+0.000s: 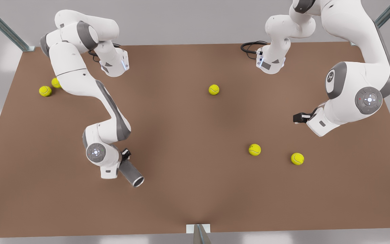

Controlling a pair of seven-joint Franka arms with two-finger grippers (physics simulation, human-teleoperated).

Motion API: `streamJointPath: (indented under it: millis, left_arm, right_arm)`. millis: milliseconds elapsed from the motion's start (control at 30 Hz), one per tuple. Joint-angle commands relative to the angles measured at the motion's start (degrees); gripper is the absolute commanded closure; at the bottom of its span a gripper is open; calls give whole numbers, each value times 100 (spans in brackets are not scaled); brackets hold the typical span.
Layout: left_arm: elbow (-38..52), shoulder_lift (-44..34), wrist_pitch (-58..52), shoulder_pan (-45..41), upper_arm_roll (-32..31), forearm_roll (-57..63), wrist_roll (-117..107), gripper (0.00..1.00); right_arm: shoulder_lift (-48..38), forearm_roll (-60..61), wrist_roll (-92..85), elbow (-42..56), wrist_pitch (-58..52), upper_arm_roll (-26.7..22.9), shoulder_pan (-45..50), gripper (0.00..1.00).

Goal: Put the tennis tube upright

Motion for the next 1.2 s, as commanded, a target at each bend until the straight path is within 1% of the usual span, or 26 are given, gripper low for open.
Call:
streamJointPath:
  millis: [0,167,267,367,400,433,600,633,667,700,1033,1067,1100,1167]
  left_arm:
    - [0,0,0,0,0,0,0,0]
    - [0,0,0,0,0,0,0,0]
    - [0,0,0,0,0,0,0,0]
    - [0,0,0,0,0,0,0,0]
    - [0,0,0,0,0,0,0,0]
    - [0,0,0,0,0,0,0,0]
    - [0,35,9,0,0,0,0,0]
    - [0,35,9,0,0,0,0,0]
    - [0,35,9,0,0,0,0,0]
    - [0,35,18,0,0,0,0,0]
    - [0,44,18,0,0,-8,0,0]
    - [0,44,18,0,0,-8,0,0]
    - [0,44,18,0,0,-8,0,0]
    - [0,44,18,0,0,-8,0,0]
  right_arm:
    - [2,-28,0,-1,64,0,37,36]
    - [274,-99,-474,175,504,-44,924,36]
    - [652,-90,-861,597,504,-44,1153,37]
    - [1188,-81,-1485,1317,513,-53,1487,37]
    - [1425,-73,-1678,1633,574,-175,1662,37]
    - [1627,-64,-2099,1836,951,-439,1952,37]
    - [1971,-46,-2144,2416,969,-492,2463,36]
    - [1980,-37,-2110,2443,987,-492,2542,29]
    - [2006,296,-2109,2452,1005,-545,2621,9]
    - [2050,349,-2127,2522,1048,-606,2700,0]
    - [2024,516,-2074,2513,1022,-607,2683,0]
    - [1953,788,-2092,2513,768,-598,2656,0]
    - [1699,1017,-2092,2513,294,-607,2656,0]
    - [750,1193,-2083,2513,-796,-729,2665,0]
